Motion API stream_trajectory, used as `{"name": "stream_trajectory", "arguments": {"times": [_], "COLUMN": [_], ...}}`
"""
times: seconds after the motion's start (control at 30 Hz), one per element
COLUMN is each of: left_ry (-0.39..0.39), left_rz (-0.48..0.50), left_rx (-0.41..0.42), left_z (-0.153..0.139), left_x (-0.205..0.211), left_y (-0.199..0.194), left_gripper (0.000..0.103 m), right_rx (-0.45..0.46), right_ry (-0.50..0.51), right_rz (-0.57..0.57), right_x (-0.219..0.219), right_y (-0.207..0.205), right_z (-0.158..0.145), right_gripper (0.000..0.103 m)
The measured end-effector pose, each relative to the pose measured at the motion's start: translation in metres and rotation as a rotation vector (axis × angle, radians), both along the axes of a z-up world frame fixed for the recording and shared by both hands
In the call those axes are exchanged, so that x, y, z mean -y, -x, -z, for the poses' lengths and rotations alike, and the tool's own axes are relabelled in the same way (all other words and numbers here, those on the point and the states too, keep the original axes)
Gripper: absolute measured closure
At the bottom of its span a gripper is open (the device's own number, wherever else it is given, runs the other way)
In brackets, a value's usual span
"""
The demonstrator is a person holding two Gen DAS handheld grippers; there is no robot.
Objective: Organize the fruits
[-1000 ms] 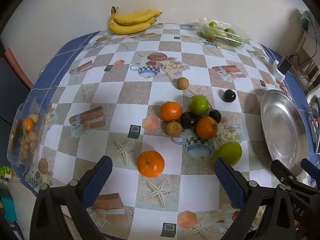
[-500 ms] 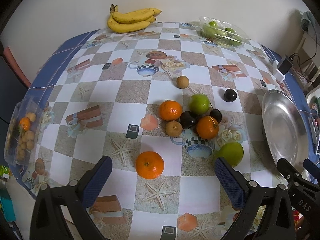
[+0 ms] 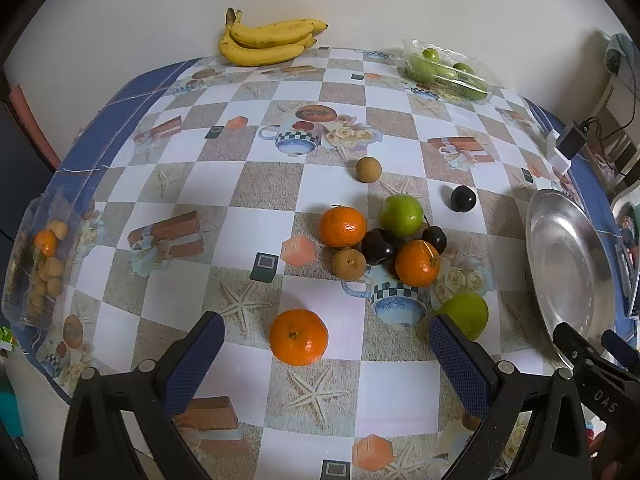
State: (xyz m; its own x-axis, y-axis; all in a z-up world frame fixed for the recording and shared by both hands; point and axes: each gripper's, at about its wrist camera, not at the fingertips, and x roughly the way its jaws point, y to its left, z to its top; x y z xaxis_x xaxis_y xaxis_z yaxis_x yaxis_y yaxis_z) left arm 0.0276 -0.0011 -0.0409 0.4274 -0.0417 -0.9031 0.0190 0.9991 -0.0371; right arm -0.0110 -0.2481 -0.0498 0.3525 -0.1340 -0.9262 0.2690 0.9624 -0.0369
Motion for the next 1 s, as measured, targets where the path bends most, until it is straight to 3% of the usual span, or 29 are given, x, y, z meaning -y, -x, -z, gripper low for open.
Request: {"name": "stream_trajectory", "arguments": {"times": [0.47, 0.73, 1.0], "left_ry": [0.002, 0.036, 0.088], "left_rz": [0.003, -0.095, -0.185], "left_rx": [-0.024, -0.059, -0.141], "left_z": [0.0, -0.013, 0.013], "left_x": [-0.002, -0.028, -0.045], "left_y": [-0.005, -0.03, -0.035], "left_gripper": [0.0, 0.001, 0.011], "right_rx": [0.022, 0.063, 0.011], "right_ry": [-0.011, -0.089, -0.126], "right_rz": [-0.02, -0.08, -0.179], "right_x": [-0.009, -0.04, -0.081], "right_y": [-0.002, -0.033, -0.051], "right_z": [-0.013, -0.04, -0.012], "right_gripper": [0.003, 0.003, 0.004]}}
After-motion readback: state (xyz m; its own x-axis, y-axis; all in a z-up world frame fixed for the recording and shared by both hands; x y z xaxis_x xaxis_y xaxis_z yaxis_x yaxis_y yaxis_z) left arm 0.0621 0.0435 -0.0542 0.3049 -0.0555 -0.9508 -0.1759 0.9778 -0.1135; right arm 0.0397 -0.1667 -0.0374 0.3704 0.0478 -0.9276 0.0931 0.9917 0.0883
